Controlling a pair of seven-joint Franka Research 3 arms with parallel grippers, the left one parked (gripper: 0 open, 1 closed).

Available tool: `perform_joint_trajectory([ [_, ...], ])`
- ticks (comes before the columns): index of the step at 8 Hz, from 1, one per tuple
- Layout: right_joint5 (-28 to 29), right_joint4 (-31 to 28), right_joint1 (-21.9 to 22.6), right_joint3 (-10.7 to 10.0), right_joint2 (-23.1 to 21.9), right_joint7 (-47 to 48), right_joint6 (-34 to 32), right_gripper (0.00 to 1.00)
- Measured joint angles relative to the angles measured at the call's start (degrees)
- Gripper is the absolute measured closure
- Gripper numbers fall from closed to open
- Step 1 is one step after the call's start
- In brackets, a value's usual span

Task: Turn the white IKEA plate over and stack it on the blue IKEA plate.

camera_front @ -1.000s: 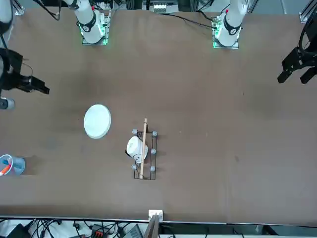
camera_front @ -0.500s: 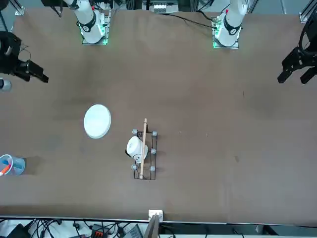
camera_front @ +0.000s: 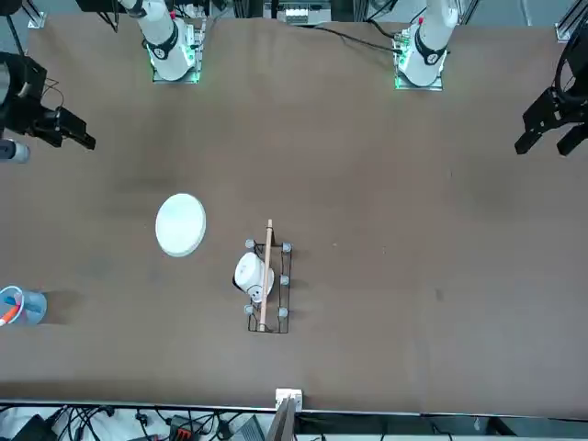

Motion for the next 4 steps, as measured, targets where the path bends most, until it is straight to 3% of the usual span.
perform_joint_trajectory([
  [1,0.0,-0.1,-4.9,5.6,0.1,0.2,0.2,0.0],
  [2,0.0,-0.1,-8.3,9.8,0.1,0.3,0.5,0.0],
  [4,-0.1,0.9,-9.5,11.4,0.9,0.3,0.6,0.0],
])
